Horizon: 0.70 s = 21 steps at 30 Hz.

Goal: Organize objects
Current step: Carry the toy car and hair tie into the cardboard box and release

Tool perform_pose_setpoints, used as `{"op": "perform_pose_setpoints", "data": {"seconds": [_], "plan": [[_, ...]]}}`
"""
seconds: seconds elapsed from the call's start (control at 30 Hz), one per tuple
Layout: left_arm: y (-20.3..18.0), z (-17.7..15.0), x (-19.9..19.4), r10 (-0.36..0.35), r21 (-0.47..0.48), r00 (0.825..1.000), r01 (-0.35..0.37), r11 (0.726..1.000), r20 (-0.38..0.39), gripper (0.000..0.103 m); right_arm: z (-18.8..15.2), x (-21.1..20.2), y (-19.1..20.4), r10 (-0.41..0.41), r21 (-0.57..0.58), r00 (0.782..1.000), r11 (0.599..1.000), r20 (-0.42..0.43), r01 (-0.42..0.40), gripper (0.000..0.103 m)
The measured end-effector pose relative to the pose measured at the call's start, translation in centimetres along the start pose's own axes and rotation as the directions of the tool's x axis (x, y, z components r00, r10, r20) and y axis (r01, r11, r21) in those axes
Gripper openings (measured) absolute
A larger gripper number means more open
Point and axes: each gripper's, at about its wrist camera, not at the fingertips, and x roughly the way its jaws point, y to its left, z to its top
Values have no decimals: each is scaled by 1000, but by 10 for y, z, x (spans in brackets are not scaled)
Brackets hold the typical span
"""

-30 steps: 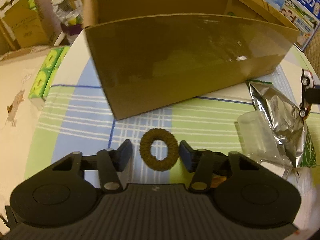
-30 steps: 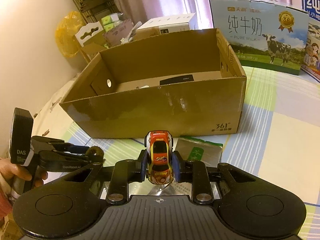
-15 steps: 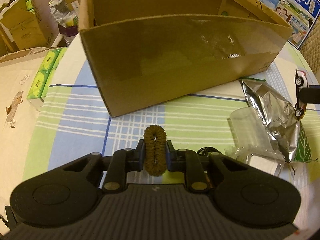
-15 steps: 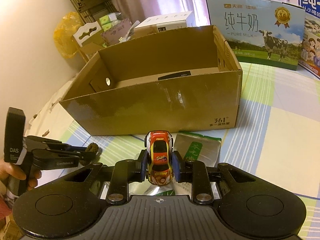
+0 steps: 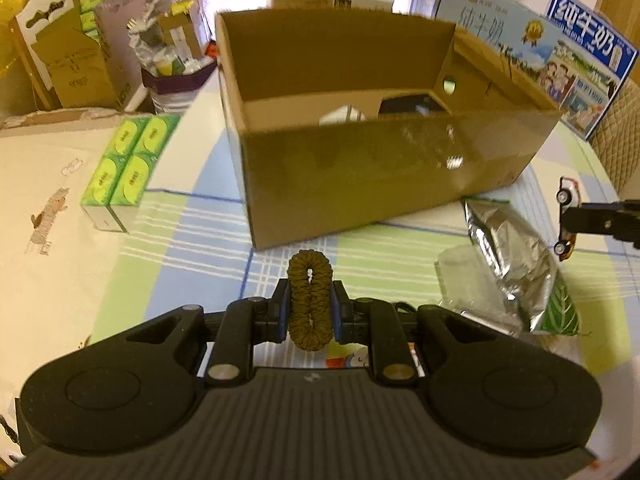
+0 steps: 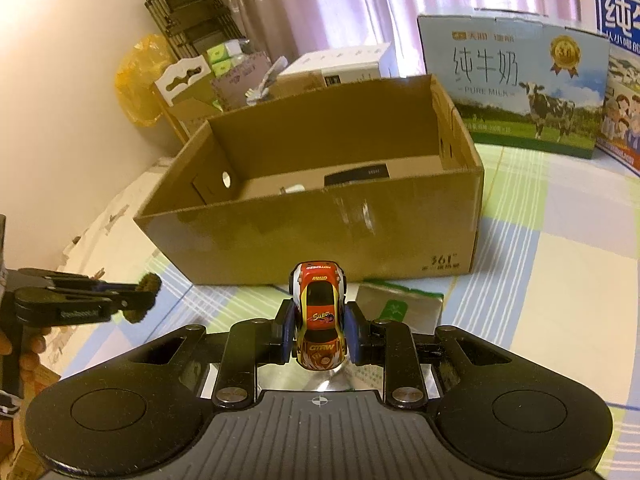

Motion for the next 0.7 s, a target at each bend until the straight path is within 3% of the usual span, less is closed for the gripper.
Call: {"op": "perform_pose_setpoints", "data": {"seconds": [0.33, 0.7], "plan": [[-7, 37, -32, -12, 28, 992, 9, 1000, 127, 17, 38, -15, 1, 2, -53, 996, 999, 85, 3, 23], [-24, 99, -14, -5, 52, 985, -4, 999, 174, 17, 93, 9, -11, -60, -85, 990, 994, 131, 71, 23]]}}
